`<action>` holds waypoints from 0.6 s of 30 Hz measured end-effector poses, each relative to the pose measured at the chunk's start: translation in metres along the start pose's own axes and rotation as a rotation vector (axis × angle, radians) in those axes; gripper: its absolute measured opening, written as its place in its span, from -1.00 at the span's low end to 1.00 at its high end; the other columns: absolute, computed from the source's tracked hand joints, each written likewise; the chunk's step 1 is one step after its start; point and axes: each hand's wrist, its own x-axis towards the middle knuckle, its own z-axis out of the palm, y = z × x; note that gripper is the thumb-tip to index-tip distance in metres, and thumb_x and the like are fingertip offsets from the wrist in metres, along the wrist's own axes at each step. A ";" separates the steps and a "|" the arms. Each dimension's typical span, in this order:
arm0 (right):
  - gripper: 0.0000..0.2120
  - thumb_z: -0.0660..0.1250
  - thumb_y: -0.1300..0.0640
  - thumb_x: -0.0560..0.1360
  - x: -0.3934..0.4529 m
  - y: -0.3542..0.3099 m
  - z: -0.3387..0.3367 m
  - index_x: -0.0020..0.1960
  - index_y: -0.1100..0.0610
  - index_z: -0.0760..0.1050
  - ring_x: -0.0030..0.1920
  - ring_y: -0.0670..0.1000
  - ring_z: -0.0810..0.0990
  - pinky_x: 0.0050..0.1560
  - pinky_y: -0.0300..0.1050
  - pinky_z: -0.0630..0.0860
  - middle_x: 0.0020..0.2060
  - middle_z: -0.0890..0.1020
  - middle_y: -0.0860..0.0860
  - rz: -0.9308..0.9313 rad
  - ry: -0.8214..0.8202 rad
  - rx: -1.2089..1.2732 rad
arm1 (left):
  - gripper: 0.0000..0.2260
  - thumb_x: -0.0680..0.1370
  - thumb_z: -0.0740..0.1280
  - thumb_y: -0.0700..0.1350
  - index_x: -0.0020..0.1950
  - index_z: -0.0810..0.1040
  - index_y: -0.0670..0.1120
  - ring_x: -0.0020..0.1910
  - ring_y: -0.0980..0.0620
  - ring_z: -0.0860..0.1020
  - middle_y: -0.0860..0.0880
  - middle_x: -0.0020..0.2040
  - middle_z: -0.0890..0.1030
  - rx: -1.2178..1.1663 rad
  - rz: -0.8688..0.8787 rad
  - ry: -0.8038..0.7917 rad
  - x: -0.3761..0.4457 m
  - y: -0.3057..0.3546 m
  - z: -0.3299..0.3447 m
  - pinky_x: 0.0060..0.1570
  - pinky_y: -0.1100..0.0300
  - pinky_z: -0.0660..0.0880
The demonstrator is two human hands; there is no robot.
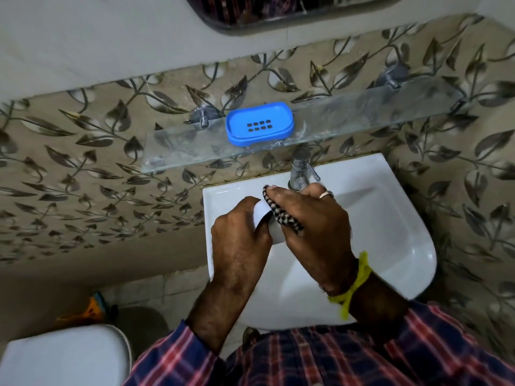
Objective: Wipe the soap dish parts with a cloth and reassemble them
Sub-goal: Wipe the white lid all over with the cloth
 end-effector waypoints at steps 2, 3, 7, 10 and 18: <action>-0.60 0.36 0.38 0.37 -0.003 0.007 -0.006 0.18 0.15 0.65 0.11 -0.17 0.51 0.10 -0.20 0.48 0.10 0.71 -0.03 0.057 0.025 -0.010 | -0.86 0.45 0.42 -0.18 -0.01 0.69 -0.04 -0.23 0.10 0.58 0.04 -0.15 0.73 -0.088 0.013 0.015 0.002 -0.001 -0.007 -0.22 0.49 0.37; -0.58 0.39 0.39 0.35 -0.003 0.012 -0.007 0.17 0.12 0.66 0.05 -0.07 0.57 0.06 -0.15 0.53 0.06 0.72 -0.04 0.126 0.031 -0.020 | -0.84 0.46 0.44 -0.18 0.01 0.71 -0.03 -0.19 0.09 0.62 0.05 -0.12 0.74 -0.098 0.017 0.009 0.002 -0.001 -0.007 -0.17 0.48 0.41; -0.57 0.42 0.46 0.30 0.001 0.008 0.000 0.10 0.15 0.69 -0.01 0.04 0.61 0.07 -0.13 0.53 0.01 0.74 -0.01 0.199 -0.003 -0.043 | -0.95 0.53 0.49 -0.13 -0.05 0.70 -0.10 -0.19 -0.01 0.65 -0.01 -0.17 0.72 -0.193 -0.074 0.011 0.002 -0.009 0.003 -0.12 0.09 0.60; -0.56 0.39 0.46 0.32 0.003 0.006 0.004 0.13 0.15 0.67 0.05 -0.07 0.54 0.12 -0.22 0.47 0.07 0.72 -0.02 0.157 0.025 -0.004 | -0.87 0.51 0.44 -0.06 -0.04 0.71 -0.10 -0.21 0.25 0.62 0.09 -0.19 0.68 -0.251 -0.020 0.125 0.006 -0.011 -0.001 -0.14 0.27 0.57; -0.65 0.39 0.46 0.35 0.008 0.029 0.003 0.06 0.20 0.69 -0.02 -0.01 0.58 0.07 -0.11 0.51 -0.02 0.75 0.04 0.085 0.050 -0.133 | -0.97 0.56 0.37 -0.13 -0.07 0.57 -0.02 -0.07 -0.15 0.62 -0.06 -0.10 0.70 0.132 -0.068 -0.266 0.017 0.005 0.002 -0.19 0.15 0.38</action>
